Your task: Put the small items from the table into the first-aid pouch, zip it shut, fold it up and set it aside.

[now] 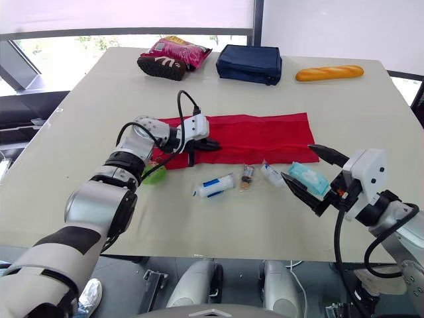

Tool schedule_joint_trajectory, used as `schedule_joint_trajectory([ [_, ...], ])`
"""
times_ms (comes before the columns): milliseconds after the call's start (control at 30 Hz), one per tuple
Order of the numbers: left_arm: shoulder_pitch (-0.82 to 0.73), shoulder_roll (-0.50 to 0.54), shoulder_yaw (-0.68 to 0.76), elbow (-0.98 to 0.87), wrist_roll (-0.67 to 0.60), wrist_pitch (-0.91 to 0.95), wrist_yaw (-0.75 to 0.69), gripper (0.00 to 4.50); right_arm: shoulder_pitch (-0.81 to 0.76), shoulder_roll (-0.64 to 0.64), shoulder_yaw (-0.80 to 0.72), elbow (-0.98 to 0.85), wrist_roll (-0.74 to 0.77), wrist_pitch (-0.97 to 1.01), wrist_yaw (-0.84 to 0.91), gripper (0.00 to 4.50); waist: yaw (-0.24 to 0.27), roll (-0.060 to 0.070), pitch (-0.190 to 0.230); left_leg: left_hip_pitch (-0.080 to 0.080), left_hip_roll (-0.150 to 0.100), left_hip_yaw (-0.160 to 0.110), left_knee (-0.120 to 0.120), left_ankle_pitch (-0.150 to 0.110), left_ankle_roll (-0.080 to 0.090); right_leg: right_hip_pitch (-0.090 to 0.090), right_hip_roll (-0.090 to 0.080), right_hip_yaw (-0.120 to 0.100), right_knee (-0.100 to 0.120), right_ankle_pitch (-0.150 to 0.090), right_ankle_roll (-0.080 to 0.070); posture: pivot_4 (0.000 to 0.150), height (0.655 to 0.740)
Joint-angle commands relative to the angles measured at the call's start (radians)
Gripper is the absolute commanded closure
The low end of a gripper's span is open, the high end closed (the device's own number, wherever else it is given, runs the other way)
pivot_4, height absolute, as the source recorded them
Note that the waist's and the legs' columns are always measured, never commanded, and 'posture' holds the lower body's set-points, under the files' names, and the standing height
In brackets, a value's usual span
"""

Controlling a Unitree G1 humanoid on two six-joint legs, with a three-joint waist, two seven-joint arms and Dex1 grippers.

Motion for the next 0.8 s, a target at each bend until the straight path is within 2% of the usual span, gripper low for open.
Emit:
schedule_joint_trajectory([
  [33, 0.012, 0.028, 0.018, -0.063, -0.03, -0.011, -0.046, 4.41, 0.01, -0.017, -0.057, -0.028, 0.023, -0.008, 0.021, 0.0, 0.0, 0.0, 0.0, 0.0, 0.0, 0.0, 0.0, 0.0, 0.0, 0.0, 0.0, 0.0, 0.0, 0.0, 0.0, 0.15, 0.7164],
  [200, 0.021, 0.034, 0.021, -0.079, -0.037, 0.008, -0.033, 4.41, 0.035, -0.041, -0.093, -0.014, 0.045, -0.006, 0.07, 0.0, 0.001, 0.0, 0.0, 0.0, 0.0, 0.0, 0.0, 0.0, 0.0, 0.0, 0.0, 0.0, 0.0, 0.0, 0.0, 0.15, 0.7164],
  [467, 0.021, 0.022, 0.02, -0.091, -0.041, 0.022, -0.024, 4.41, 0.067, -0.145, -0.157, 0.014, 0.071, -0.007, 0.249, 0.0, 0.0, 0.0, 0.0, 0.0, 0.0, -0.001, 0.002, 0.0, 0.0, 0.001, 0.0, 0.0, 0.0, 0.0, 0.0, 0.15, 0.7164],
  [667, 0.021, 0.007, 0.022, -0.113, -0.057, 0.033, -0.047, 4.41, -0.124, -0.274, 0.117, 0.116, -0.122, -0.07, 0.376, 0.0, -0.001, 0.0, 0.0, 0.0, 0.001, -0.002, 0.006, 0.0, 0.0, 0.002, 0.0, -0.001, 0.001, -0.001, 0.001, 0.15, 0.7164],
  [800, 0.022, 0.0, 0.03, -0.132, -0.078, 0.036, -0.077, 4.41, -0.43, -0.229, 0.414, 0.228, -0.277, -0.075, 0.435, 0.0, -0.006, -0.001, 0.001, -0.001, 0.001, -0.004, 0.008, 0.0, 0.0, 0.002, 0.001, 0.0, 0.002, 0.0, 0.0, 0.15, 0.7164],
])
